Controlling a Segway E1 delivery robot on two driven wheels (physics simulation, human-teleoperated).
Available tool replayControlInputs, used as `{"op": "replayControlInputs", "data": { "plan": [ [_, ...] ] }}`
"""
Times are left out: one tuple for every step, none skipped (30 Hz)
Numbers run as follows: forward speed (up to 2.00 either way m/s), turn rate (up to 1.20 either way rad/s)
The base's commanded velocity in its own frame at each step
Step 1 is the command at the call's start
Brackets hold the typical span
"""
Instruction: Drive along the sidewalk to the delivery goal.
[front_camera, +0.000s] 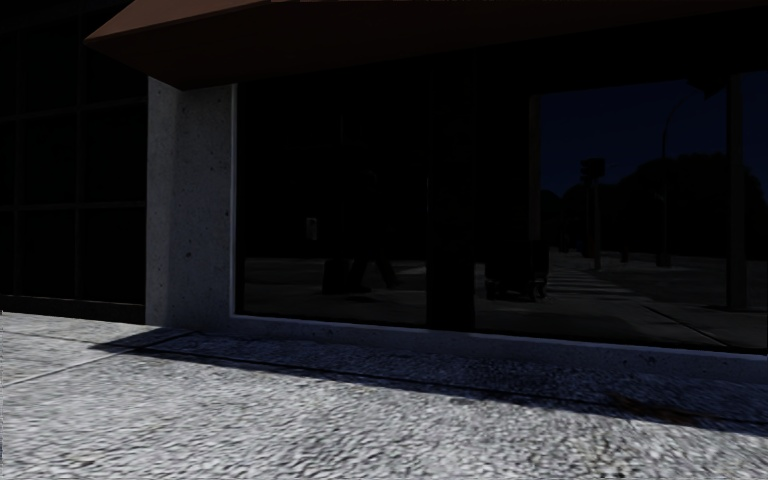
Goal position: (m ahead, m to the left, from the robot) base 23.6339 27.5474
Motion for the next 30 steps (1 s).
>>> {"op": "replayControlInputs", "data": {
  "plan": [
    [1.37, -0.27],
    [1.37, -0.13],
    [1.37, 0.00],
    [1.37, 0.00],
    [1.37, 0.00],
    [1.37, 0.00],
    [1.37, 0.00],
    [1.37, 0.00],
    [1.37, 0.00],
    [1.37, 0.00],
    [1.37, 0.00],
    [1.37, 0.35],
    [1.37, 0.68],
    [1.37, 0.68],
    [1.37, 0.98],
    [1.37, 1.20],
    [1.38, 1.20],
    [1.38, 1.20],
    [1.38, 1.20],
    [1.39, 1.20],
    [1.39, 1.20],
    [1.39, 1.20],
    [1.40, 1.20],
    [1.40, 1.20],
    [1.40, 1.20],
    [1.40, 1.20],
    [1.40, 1.20],
    [1.40, 1.20],
    [1.40, 1.20],
    [1.40, 1.20]
  ]
}}
